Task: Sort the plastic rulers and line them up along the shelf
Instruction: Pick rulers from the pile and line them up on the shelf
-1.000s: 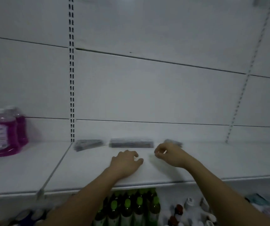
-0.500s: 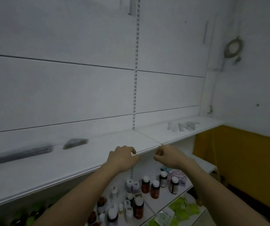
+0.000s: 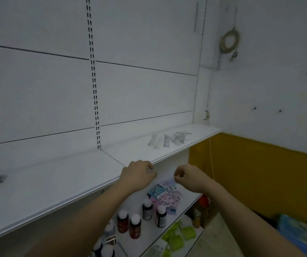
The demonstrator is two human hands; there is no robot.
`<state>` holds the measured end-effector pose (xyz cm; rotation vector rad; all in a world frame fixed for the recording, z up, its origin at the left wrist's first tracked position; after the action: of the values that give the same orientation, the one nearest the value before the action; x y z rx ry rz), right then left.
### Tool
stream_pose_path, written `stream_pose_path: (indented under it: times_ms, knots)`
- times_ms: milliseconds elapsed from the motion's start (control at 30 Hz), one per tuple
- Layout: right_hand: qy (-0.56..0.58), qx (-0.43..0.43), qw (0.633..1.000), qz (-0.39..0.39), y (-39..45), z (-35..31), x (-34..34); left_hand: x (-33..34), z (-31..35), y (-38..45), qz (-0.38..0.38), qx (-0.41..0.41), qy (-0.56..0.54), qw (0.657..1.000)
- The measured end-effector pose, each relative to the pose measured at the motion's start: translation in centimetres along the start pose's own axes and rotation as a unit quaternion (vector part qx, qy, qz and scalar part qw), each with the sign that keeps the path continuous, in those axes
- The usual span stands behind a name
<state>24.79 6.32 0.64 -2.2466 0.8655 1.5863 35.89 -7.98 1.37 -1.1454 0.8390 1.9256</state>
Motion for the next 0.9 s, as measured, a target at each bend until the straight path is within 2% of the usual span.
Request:
stream_pose_path:
  times_ms: [167, 333, 567, 733, 900]
  knots:
    - [-0.012, -0.005, 1.000, -0.027, 6.4, 5.7, -1.6, 2.9, 1.8, 8.9, 0.057, -0.015, -0.070, 0.996]
    - [0.023, -0.008, 1.000, -0.009, 12.6, 10.5, -3.0, 5.9, 3.4, 16.1, 0.092, -0.020, -0.099, 0.991]
    - [0.066, -0.055, 0.996, -0.007, 20.8, 14.9, -4.6, 7.6, 3.9, 23.9, 0.121, -0.060, -0.034, 0.990]
    - [0.068, -0.137, 0.988, -0.015, 28.9, 16.9, -5.3, 7.3, 0.7, 29.0, 0.157, -0.146, -0.002, 0.977]
    - [0.018, -0.238, 0.968, -0.075, 36.5, 17.9, -4.4, 7.8, -2.7, 33.0, 0.137, -0.260, -0.014, 0.956]
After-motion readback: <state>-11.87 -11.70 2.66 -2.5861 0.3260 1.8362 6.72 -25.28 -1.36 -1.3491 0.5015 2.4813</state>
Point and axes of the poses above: each hand's wrist, its own y-axis towards the middle knuckle, its own x-axis out of the palm, z = x × y, the point moved 7 cm from there along y, towards the middle knuckle, and after that the axes turned 3 degrees about -x, right-handed, at the moved point
